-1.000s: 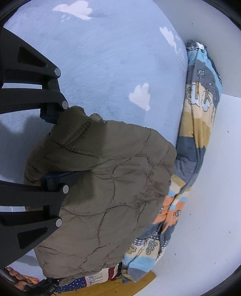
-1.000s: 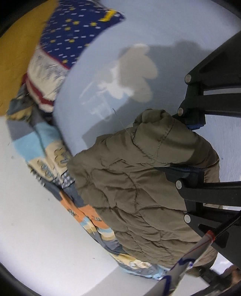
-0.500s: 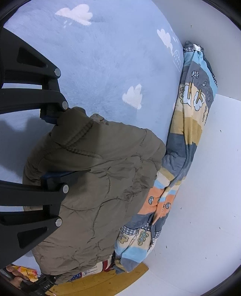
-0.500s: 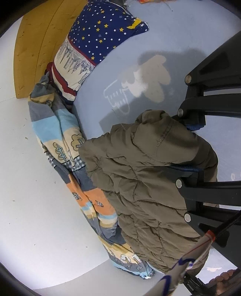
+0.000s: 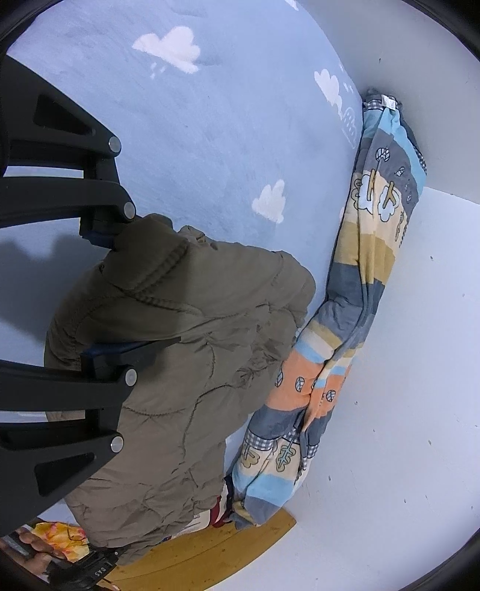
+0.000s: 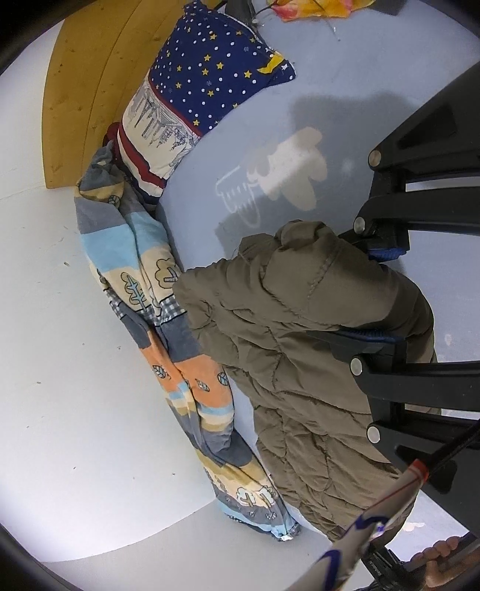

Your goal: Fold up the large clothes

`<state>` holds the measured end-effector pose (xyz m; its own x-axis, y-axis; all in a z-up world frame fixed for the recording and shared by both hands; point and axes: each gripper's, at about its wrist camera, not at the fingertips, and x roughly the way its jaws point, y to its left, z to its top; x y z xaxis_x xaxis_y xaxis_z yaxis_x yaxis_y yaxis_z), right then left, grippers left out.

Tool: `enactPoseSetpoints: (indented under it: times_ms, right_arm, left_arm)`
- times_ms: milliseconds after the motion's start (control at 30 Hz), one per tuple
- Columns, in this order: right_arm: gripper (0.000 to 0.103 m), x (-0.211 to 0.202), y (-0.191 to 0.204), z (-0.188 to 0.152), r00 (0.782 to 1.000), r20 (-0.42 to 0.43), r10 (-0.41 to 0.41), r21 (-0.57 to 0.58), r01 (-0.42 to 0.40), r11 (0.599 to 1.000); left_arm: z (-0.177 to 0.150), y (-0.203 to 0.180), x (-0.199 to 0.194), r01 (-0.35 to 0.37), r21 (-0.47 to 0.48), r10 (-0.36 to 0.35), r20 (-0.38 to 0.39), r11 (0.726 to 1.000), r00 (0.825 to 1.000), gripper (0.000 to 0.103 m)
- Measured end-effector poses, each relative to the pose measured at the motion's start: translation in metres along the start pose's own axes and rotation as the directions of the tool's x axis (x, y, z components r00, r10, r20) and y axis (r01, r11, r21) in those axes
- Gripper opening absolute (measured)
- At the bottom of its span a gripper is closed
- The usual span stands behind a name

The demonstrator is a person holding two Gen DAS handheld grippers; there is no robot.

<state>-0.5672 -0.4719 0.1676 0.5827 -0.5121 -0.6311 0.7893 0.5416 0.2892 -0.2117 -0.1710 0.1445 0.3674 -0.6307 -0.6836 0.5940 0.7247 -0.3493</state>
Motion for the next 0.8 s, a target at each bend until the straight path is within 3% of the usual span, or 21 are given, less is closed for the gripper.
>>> enactPoseSetpoints:
  times_ms: [567, 800]
  right_arm:
    - [0.031, -0.076, -0.008, -0.053, 0.999, 0.027, 0.044, 0.038, -0.045, 0.998]
    - [0.031, -0.098, -0.023, -0.089, 0.999, -0.005, 0.042, 0.058, -0.042, 0.997]
  left_arm:
    - [-0.052, 0.025, -0.068, 0.042, -0.044, -0.041, 0.023, 0.998, 0.999, 0.038]
    - [-0.096, 0.039, -0.084, 0.040, -0.048, -0.041, -0.015, 0.998, 0.999, 0.038]
